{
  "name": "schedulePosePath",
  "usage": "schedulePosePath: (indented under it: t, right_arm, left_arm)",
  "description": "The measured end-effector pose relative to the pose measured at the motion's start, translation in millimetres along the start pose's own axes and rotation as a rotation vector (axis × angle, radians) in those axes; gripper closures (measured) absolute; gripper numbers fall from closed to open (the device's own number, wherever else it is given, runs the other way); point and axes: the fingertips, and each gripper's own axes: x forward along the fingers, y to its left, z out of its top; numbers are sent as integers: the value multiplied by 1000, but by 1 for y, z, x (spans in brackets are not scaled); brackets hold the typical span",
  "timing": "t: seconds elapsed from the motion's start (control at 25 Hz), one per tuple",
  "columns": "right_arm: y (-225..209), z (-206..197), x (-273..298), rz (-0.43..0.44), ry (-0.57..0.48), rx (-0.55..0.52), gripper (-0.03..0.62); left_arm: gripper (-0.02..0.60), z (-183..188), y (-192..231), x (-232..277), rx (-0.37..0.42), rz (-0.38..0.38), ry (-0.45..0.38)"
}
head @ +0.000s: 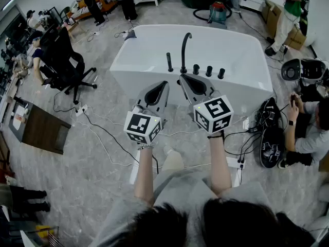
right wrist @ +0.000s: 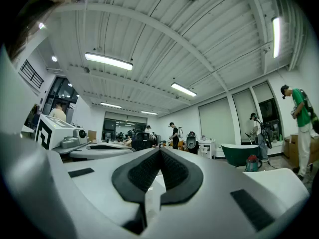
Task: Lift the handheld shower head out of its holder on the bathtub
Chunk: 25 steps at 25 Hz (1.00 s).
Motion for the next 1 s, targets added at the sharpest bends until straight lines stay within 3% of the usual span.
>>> schedulePosePath:
  t: [0.52, 1.0]
  right_arm:
    - [-5, -3, -2, 8, -10, 17, 594]
    - [-30, -31, 15, 14, 22, 83, 594]
  left_arm:
    - [575, -1, -2, 2, 3, 1, 16]
    - [575, -32, 15, 9, -48, 37, 83]
